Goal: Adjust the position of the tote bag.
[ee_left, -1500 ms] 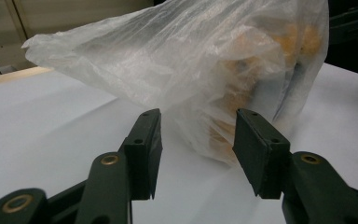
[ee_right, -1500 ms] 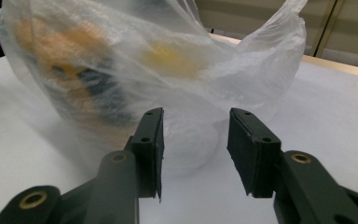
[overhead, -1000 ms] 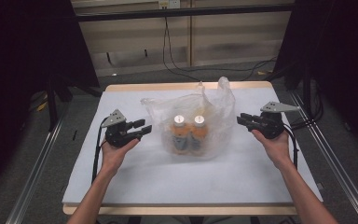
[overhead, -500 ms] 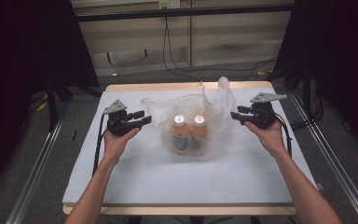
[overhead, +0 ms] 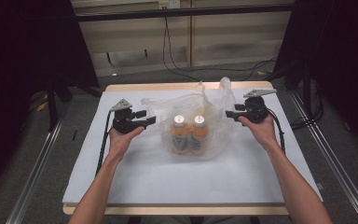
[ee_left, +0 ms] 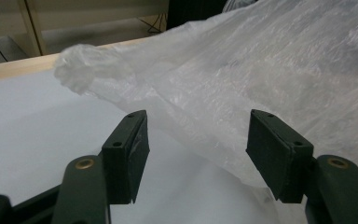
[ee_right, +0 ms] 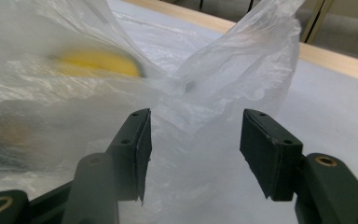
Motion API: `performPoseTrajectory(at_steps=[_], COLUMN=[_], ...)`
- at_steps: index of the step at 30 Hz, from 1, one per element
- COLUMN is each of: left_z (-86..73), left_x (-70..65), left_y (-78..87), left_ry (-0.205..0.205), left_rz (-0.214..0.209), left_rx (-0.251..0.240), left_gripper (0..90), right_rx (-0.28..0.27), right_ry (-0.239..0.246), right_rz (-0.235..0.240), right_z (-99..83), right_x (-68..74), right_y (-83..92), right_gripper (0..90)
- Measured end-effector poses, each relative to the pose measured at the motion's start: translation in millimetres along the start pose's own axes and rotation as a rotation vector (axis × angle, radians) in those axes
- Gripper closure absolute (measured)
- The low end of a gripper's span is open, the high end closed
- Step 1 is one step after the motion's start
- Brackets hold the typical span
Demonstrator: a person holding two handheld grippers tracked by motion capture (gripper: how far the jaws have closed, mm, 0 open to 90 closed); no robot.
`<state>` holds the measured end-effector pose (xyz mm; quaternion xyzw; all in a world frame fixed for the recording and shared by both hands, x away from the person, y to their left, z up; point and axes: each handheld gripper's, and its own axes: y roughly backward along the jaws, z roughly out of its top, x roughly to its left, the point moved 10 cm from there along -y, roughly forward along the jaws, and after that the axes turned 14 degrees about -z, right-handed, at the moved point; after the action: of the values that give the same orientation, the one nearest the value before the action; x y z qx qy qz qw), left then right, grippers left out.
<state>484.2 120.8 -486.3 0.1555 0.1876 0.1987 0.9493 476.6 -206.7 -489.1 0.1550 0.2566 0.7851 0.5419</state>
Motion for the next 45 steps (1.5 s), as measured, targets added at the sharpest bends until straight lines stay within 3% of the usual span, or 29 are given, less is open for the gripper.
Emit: performPoseTrajectory(at_steps=[2, 5, 10, 11, 12, 14, 23, 31, 37, 45], left_z=[-2.1, 1.2, 4.4, 3.0, 1.2, 0.5, 15.0, 40.8, 48.6, 70.1], left_x=[-0.7, -6.1, -9.2, -9.2, -8.6, -8.4, -13.1, -28.1, -40.6, -60.8], left_y=[-3.1, -10.5, -14.0, -14.8, -15.2, -14.6, 0.6, 36.8, 51.3, 67.6], left_ry=[0.002, -0.02, -0.03, -0.029, -0.032, -0.032, -0.045, -0.084, -0.103, -0.162], left_rz=[-0.024, -0.041, -0.05, -0.055, -0.055, -0.055, -0.044, -0.053, -0.061, -0.084], left_rx=[0.022, 0.05, 0.05, 0.056, 0.065, 0.069, 0.02, -0.095, -0.129, -0.171], left_gripper=[42.3, 54.9, 79.2, 79.2, 86.0, 90.0, 90.0, 90.0, 90.0, 90.0], right_rx=[0.002, 0.007, 0.011, 0.011, 0.003, -0.001, -0.017, -0.071, -0.126, -0.191], right_ry=[-0.009, -0.017, -0.009, -0.009, -0.012, -0.013, -0.002, 0.034, 0.028, 0.015], right_rz=[0.02, 0.045, 0.058, 0.058, 0.066, 0.068, 0.081, 0.103, 0.114, 0.148], right_z=[-0.8, -1.7, -3.3, -3.3, -1.9, -0.7, 7.6, 27.0, 38.5, 51.9], right_x=[2.7, 8.9, 12.5, 12.5, 14.3, 15.4, 20.4, 29.6, 30.9, 33.2], right_y=[-2.9, -8.1, -9.2, -9.2, -8.5, -8.1, -2.1, 21.8, 42.7, 69.4], right_gripper=[47.5, 57.9, 78.1, 78.1, 85.7, 90.0, 90.0, 90.0, 90.0, 90.0])
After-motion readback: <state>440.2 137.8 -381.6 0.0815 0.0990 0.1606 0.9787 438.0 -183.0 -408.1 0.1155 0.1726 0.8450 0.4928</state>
